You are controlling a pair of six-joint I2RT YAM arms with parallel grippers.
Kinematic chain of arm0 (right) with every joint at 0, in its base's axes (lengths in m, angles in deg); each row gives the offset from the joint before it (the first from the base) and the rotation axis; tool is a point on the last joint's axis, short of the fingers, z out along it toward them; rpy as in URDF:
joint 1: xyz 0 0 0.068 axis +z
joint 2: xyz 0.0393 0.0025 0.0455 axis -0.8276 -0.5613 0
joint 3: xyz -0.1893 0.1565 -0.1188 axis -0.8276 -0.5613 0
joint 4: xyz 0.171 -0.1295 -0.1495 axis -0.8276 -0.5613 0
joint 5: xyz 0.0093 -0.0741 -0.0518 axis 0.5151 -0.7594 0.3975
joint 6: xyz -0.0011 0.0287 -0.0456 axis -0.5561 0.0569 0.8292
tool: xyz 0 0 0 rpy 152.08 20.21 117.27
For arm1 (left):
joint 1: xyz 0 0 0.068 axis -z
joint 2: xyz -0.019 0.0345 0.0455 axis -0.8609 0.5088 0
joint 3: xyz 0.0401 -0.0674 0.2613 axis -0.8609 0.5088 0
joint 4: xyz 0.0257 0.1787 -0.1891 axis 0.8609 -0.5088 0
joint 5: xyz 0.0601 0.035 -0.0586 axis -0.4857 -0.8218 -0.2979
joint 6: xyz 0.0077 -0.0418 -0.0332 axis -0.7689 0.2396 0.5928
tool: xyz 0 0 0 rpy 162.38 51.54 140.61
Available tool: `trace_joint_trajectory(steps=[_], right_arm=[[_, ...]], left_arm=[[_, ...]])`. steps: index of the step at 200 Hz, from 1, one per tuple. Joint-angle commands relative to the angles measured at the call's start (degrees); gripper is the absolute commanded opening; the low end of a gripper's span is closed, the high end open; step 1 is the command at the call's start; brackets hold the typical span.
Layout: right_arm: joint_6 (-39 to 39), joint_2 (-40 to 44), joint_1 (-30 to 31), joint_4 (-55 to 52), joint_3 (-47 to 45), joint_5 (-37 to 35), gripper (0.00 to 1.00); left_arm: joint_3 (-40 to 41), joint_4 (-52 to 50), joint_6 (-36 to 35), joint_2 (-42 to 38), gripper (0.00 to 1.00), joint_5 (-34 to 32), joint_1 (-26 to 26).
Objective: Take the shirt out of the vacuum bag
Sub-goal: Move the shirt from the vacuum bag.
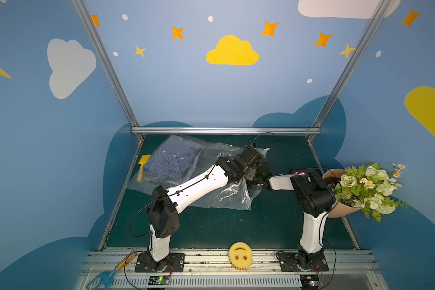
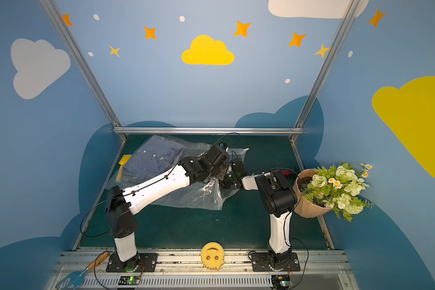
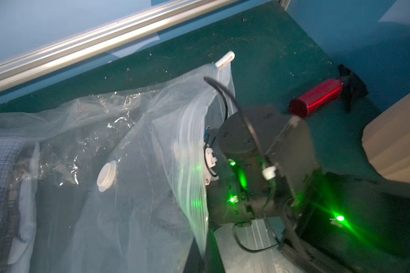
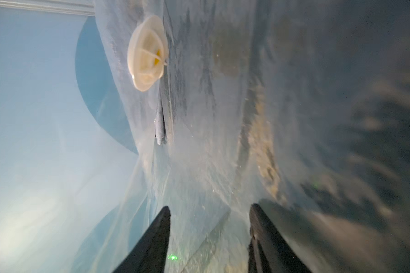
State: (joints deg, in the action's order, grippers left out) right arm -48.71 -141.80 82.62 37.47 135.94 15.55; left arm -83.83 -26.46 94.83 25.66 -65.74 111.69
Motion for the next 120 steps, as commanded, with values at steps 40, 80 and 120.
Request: trace_joint_trajectory(steps=[40,80,120], right_arm=[[-5.66,-8.65,2.83,3.92,12.94,0.22,0.66],[-6.17,-15.79,4.73,1.55,22.36,1.37,0.71],[-6.68,-20.49,6.17,0.49,29.29,1.20,0.75]], left_arm=[[-3.78,1.75,-3.78,-1.55,0.04,2.44,2.41],[-6.27,1.20,-5.52,-1.21,0.04,2.18,3.18],[-7.85,0.15,-5.64,-0.60,0.04,2.35,3.81]])
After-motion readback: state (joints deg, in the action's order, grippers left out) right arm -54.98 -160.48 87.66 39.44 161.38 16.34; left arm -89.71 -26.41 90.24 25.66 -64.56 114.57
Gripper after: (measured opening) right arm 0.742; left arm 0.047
